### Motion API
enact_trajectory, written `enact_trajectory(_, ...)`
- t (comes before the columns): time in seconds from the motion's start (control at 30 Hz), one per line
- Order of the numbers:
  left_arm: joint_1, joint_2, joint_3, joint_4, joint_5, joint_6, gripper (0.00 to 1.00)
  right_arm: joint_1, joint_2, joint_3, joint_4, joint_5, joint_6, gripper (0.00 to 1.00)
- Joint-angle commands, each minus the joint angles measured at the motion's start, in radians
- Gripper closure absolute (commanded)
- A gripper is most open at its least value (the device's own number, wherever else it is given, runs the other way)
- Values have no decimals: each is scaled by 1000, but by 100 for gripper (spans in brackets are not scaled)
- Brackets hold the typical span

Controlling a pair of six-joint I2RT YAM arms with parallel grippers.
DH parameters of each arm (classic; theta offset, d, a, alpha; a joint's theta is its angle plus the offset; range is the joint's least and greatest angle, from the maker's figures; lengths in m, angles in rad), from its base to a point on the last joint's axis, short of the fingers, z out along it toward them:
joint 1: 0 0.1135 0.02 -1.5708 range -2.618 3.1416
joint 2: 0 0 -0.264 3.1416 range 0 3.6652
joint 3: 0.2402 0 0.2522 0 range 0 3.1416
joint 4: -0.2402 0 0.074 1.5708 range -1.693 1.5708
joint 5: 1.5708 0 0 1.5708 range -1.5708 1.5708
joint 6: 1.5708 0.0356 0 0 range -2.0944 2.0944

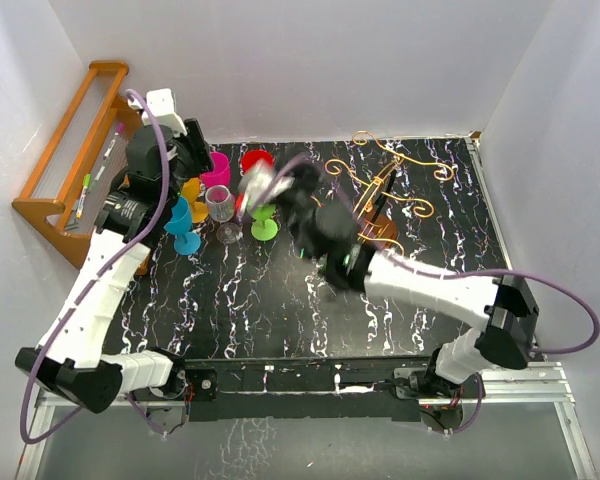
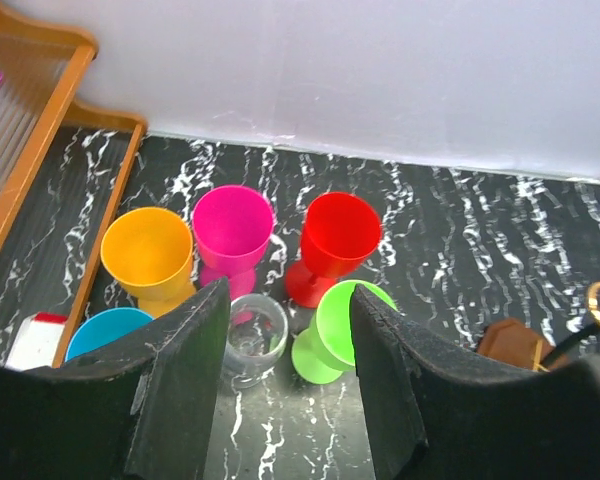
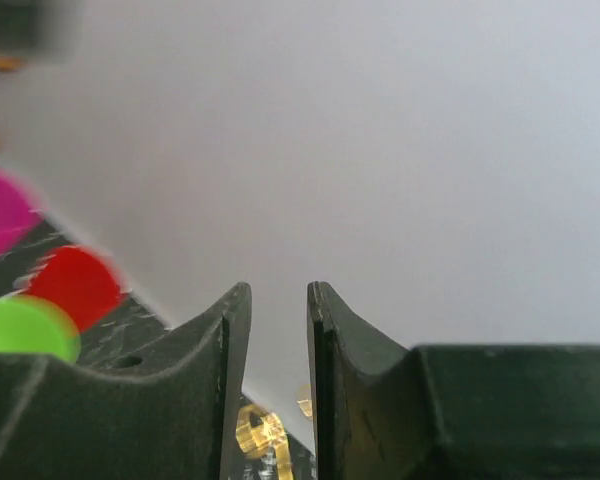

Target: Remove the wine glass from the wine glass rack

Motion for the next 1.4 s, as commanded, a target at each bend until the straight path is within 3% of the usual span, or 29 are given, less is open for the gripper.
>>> enact_trajectory(0.0, -2, 31, -22, 27, -98, 31, 51, -342, 42, 319, -384, -40, 496, 68)
enact_trajectory(0.13, 0, 51, -9, 45, -94, 24, 51, -773, 54, 513, -682, -109, 962, 66)
enact_trajectory(0.2, 1, 77, 10, 48, -101, 23, 51, -948, 35, 528, -831, -185, 1150, 66)
enact_trajectory(0.3, 3, 109, 39, 36, -92, 17, 52, -1102, -41, 410, -884, -213, 1281, 66)
enact_trajectory(0.47, 3, 109, 17, 44, -80, 10, 52, -1339, -194, 98, -908, -460, 1486, 65)
enact_trajectory(0.67, 3, 45, -127, 57, -88, -2, 51, -1401, -353, -168, -912, -541, 1547, 64)
enact_trajectory(0.83, 3, -36, -268, 80, -52, -13, 51, -1401, -462, -346, -923, -760, 1536, 62)
enact_trajectory(0.97, 3, -123, -407, 181, 56, 7, 50, -1398, -560, -490, -821, -955, 1482, 41)
enact_trajectory(1.0, 3, -147, -435, 216, 74, 10, 50, -1398, -591, -525, -783, -988, 1487, 32)
enact_trajectory(1.07, 3, -192, -492, 257, 103, 22, 50, -1398, -648, -576, -721, -1027, 1475, 3)
enact_trajectory(1.37, 2, -416, -675, 322, 45, 53, 49, -1398, -641, -600, -737, -906, 1493, 1)
